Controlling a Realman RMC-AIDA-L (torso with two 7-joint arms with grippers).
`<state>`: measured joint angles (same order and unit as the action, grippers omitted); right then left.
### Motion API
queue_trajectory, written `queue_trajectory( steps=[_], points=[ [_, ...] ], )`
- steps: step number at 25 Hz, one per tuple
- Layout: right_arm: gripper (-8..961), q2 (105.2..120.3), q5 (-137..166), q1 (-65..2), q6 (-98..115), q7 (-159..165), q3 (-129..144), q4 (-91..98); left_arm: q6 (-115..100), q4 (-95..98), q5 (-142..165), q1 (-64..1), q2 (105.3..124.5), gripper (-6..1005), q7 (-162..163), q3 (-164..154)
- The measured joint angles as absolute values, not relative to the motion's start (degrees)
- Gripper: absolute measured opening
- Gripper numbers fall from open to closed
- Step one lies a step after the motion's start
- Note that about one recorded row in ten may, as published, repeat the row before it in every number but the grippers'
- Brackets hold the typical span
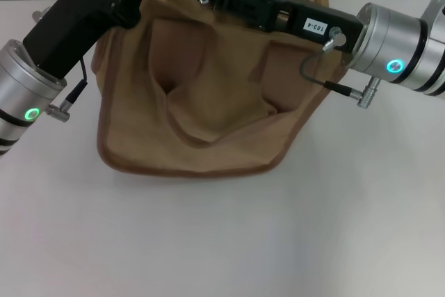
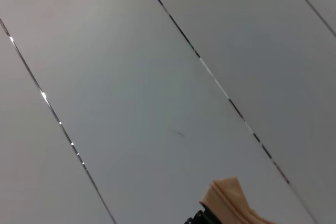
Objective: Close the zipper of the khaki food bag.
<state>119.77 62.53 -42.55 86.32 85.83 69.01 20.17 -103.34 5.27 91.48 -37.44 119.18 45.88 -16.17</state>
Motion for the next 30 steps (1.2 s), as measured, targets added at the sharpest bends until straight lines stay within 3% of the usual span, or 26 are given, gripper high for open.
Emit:
queue_trajectory(
  steps=[6, 11, 17, 30],
  points=[
    [286, 119.8, 62.21, -42.77, 86.27, 85.01, 69.65, 20.05, -103.35, 5.27, 91.49, -37.42, 119.18, 29, 45.88, -16.17],
    [58, 119.8, 62.23, -42.61, 86.12, 85.16, 69.98, 20.21, -103.35, 5.27, 91.49, -37.45, 119.18, 29, 45.88, -16.17],
    [1, 119.71, 62.06, -41.79, 84.89, 85.55, 69.5, 20.02, -103.35, 5.28, 91.49, -37.39, 119.18, 29, 45.88, -16.15],
    [-2, 119.33, 61.96, -38.71, 84.16, 86.81, 69.34, 20.42, -103.33, 5.27, 91.49, -37.28, 119.18, 30, 45.88, -15.97]
  ],
)
